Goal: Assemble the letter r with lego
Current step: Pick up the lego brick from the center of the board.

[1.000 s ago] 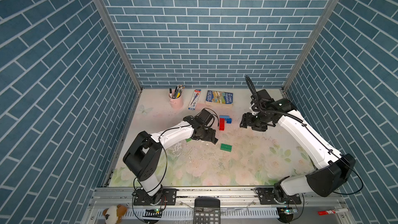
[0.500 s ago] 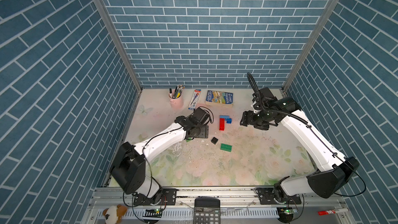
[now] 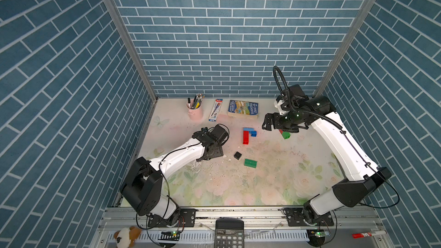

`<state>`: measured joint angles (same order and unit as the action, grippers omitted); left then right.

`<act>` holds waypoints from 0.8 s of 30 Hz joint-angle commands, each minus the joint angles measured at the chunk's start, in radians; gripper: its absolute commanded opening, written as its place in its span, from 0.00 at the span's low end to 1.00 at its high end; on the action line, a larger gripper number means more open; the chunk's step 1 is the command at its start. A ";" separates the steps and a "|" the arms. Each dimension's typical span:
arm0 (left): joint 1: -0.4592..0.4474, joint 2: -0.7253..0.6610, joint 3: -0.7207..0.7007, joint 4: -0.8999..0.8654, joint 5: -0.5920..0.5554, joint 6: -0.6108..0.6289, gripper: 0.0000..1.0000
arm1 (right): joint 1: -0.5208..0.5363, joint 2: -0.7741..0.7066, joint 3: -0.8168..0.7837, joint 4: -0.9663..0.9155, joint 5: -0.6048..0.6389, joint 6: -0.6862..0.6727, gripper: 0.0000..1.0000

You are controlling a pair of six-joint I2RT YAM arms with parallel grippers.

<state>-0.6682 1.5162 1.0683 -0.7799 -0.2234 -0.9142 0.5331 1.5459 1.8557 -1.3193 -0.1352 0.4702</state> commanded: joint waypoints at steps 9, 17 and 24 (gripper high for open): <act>0.040 0.151 0.054 0.061 0.001 -0.049 0.76 | -0.025 0.019 0.065 -0.075 0.005 -0.079 0.98; 0.052 0.177 0.064 0.050 -0.019 -0.020 0.70 | -0.038 0.014 0.039 -0.064 -0.007 -0.097 0.98; 0.066 0.205 0.060 0.049 -0.025 0.017 0.67 | -0.048 0.040 0.043 -0.057 -0.025 -0.106 0.98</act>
<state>-0.6128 1.7069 1.1172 -0.7094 -0.2253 -0.9241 0.4900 1.5696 1.8996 -1.3582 -0.1432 0.4015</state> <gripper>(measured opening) 0.674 0.984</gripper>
